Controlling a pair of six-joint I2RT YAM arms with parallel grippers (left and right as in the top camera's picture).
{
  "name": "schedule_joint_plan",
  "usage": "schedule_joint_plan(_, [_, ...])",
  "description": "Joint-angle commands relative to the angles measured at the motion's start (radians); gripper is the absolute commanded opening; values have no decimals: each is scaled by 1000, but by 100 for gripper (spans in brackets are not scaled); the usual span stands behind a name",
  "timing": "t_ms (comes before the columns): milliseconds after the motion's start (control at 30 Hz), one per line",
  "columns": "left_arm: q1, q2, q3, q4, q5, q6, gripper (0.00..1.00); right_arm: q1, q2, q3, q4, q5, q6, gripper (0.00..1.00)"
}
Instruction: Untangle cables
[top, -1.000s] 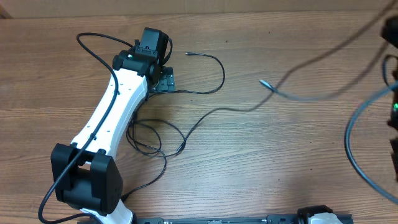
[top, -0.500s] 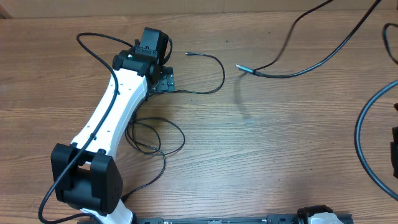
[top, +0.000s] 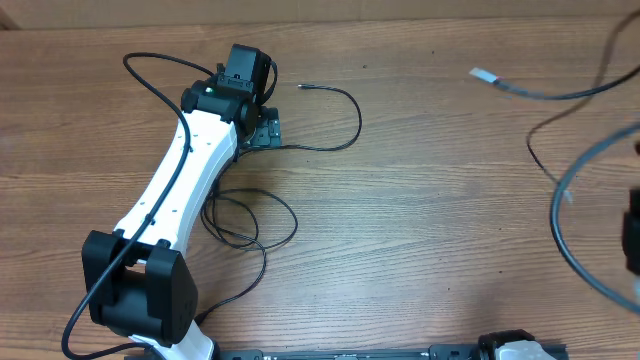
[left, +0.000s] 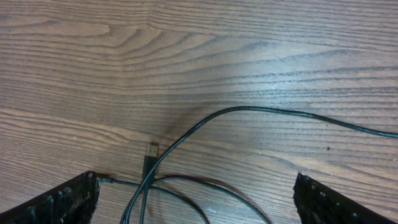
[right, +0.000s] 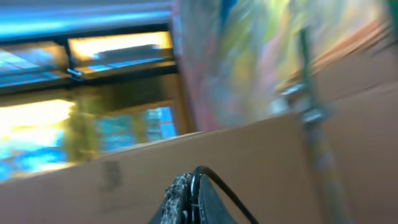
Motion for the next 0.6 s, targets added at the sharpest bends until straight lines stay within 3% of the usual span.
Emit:
schedule_joint_plan(0, [-2,-14,18,2,8,5,100,-32,68,14,26,192,-375,4])
schedule_joint_plan(67, [-2,-14,18,3,8,5,99,-91,113,14,29,214,-449,4])
schedule_joint_plan(333, [-2,-14,18,3,8,5,100,-336,245,14,1,251,-436,4])
schedule_joint_plan(567, [-2,-14,18,3,8,5,99,-532,327,14,-141,168,-225,4])
